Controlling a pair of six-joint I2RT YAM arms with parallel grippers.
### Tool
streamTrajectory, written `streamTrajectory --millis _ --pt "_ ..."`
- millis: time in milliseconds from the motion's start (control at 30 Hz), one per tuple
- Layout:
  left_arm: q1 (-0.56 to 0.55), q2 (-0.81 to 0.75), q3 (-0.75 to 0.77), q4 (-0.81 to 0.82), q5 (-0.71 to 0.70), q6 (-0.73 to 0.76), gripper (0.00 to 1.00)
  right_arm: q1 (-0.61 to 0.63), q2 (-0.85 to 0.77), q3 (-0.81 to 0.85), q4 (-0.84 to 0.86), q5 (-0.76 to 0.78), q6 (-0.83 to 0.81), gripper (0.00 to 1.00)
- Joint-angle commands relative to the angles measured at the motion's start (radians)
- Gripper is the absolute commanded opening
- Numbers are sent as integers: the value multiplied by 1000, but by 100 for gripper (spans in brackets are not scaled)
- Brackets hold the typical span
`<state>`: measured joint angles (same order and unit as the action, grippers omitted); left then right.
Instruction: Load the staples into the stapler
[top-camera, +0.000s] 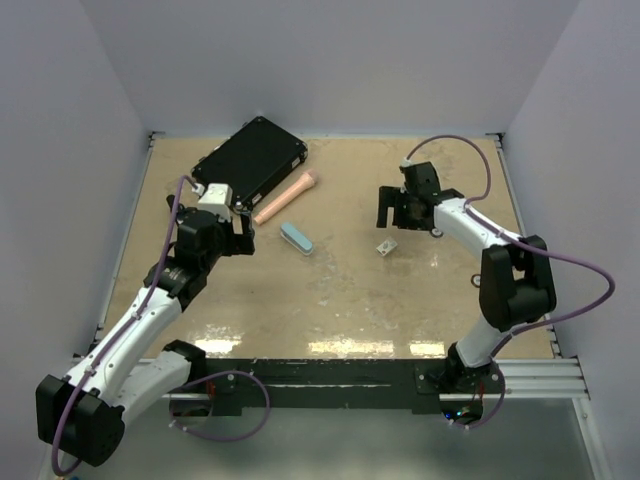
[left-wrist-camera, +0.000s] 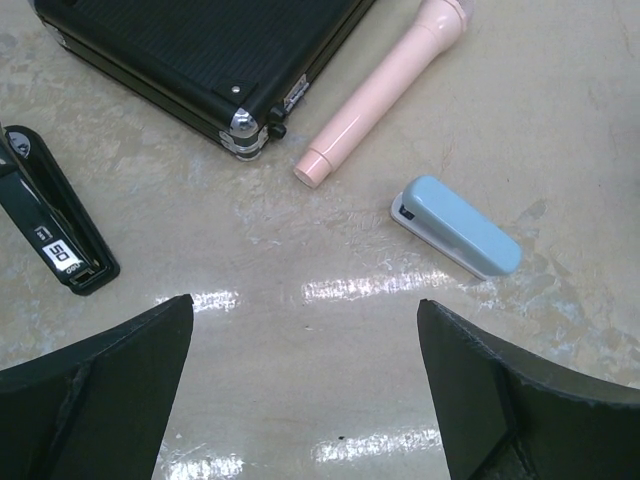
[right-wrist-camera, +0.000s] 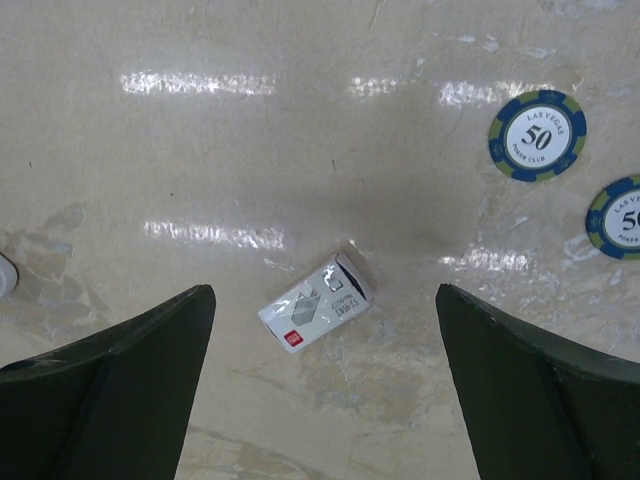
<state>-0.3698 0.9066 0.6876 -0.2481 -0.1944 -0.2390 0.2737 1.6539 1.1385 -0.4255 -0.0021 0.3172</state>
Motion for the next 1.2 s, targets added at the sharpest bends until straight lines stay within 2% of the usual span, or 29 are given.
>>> streamTrajectory --millis 0,300,367,700,900,1167 --pt "-8 -21 -11 43 18 21 98 -1 46 85 31 10 -21 96" --pt "-6 -28 -14 46 21 30 98 15 145 101 10 -21 -35 84" --pt "-6 -26 -14 46 32 29 98 16 147 84 7 -18 -36 84" --pt "-8 -23 -14 52 61 30 97 45 170 38 14 -61 -64 67" --pt "-6 -28 -16 55 75 30 97 110 127 -17 7 -72 -43 56" --pt "-6 -29 -20 67 128 30 96 248 47 -124 39 -113 65 54"
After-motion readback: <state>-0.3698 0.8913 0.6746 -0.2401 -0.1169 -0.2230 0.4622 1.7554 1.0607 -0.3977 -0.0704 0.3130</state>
